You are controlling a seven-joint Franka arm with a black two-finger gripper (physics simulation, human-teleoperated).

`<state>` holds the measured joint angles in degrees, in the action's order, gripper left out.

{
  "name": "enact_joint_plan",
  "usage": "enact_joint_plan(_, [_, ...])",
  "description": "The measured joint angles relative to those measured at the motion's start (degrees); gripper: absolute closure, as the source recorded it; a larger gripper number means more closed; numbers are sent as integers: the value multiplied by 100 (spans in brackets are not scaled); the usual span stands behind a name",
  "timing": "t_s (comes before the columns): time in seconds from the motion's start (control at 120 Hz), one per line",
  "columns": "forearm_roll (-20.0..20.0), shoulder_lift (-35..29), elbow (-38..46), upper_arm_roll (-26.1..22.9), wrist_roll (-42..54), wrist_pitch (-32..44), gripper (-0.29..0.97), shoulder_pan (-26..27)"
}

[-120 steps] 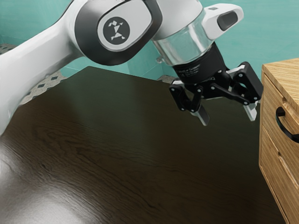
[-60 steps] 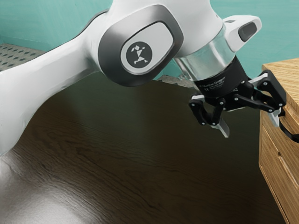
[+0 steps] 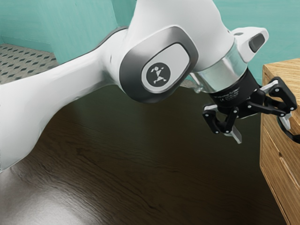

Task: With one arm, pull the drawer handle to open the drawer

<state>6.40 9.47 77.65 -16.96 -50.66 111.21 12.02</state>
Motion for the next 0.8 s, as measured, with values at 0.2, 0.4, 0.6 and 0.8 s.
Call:
enact_joint_plan(0.2, [-27,54,10,0,-100,68,0,0])
enact_joint_plan(0.4, [-35,114,79,11,-170,131,0,0])
enact_joint_plan(0.6, [-45,149,94,21,-218,294,0,-5])
enact_joint_plan(0.8, [-181,85,339,22,-251,340,0,-26])
